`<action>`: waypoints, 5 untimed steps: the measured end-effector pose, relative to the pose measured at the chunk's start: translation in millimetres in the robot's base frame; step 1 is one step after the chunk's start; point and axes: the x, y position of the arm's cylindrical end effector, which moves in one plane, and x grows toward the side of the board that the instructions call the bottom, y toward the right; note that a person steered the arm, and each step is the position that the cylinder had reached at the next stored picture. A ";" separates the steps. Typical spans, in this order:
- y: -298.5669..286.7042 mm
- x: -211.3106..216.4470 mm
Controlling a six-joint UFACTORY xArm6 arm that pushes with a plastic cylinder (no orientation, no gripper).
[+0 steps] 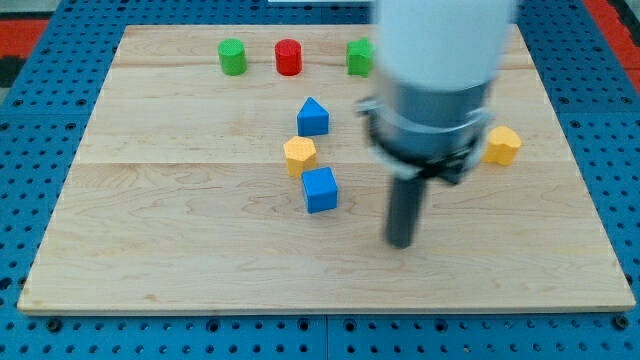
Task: Place the blue cube to the bottom of the yellow hexagon
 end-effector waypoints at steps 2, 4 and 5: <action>-51.3 -50.0; -96.1 -52.8; -69.8 -60.8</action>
